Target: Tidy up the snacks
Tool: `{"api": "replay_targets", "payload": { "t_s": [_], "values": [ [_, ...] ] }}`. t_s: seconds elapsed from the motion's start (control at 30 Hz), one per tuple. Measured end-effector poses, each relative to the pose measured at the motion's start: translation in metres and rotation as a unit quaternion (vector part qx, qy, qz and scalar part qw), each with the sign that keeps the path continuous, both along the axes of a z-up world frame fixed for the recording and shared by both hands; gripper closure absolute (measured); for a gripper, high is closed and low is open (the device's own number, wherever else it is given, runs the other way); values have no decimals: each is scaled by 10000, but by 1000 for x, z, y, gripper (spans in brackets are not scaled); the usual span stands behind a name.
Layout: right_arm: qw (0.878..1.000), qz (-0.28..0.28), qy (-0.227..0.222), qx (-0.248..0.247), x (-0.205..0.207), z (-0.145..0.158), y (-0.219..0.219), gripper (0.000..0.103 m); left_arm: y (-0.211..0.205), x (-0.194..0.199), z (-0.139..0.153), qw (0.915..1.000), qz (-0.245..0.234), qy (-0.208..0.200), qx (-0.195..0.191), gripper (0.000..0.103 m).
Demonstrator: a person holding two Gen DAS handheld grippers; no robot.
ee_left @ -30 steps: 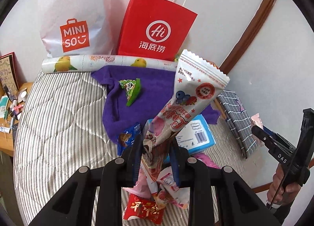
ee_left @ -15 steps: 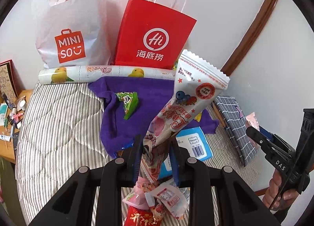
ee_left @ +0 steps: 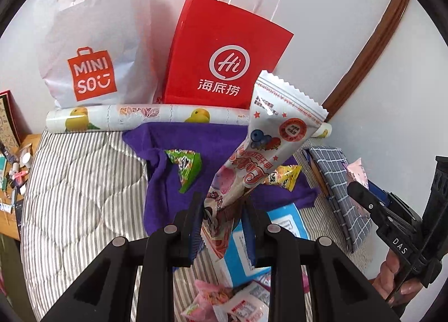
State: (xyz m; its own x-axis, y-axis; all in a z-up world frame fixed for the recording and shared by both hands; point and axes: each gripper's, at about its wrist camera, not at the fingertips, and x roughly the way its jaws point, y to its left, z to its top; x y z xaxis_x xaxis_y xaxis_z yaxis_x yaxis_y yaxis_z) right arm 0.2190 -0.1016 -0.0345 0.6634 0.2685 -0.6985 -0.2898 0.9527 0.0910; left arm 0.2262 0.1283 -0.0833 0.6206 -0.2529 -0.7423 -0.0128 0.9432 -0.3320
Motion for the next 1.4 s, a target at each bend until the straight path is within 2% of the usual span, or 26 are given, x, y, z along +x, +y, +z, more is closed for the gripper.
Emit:
{"api": "replay_targets", "payload": {
  "t_s": [0.4, 0.8, 1.0, 1.4],
  "values": [
    [10000, 52, -48, 24, 41, -8, 11, 65, 3, 45, -2, 9999, -48, -15, -90, 78],
    [9996, -63, -54, 259, 79, -16, 7, 65, 15, 76, -4, 10000, 78, -1, -48, 78],
    [9993, -12, 158, 324, 95, -36, 8, 65, 19, 94, -16, 9998, 146, 139, -65, 78],
    [9956, 431, 802, 222, 120, -96, 28, 65, 31, 115, -45, 9981, 303, 472, -265, 78]
  ]
}}
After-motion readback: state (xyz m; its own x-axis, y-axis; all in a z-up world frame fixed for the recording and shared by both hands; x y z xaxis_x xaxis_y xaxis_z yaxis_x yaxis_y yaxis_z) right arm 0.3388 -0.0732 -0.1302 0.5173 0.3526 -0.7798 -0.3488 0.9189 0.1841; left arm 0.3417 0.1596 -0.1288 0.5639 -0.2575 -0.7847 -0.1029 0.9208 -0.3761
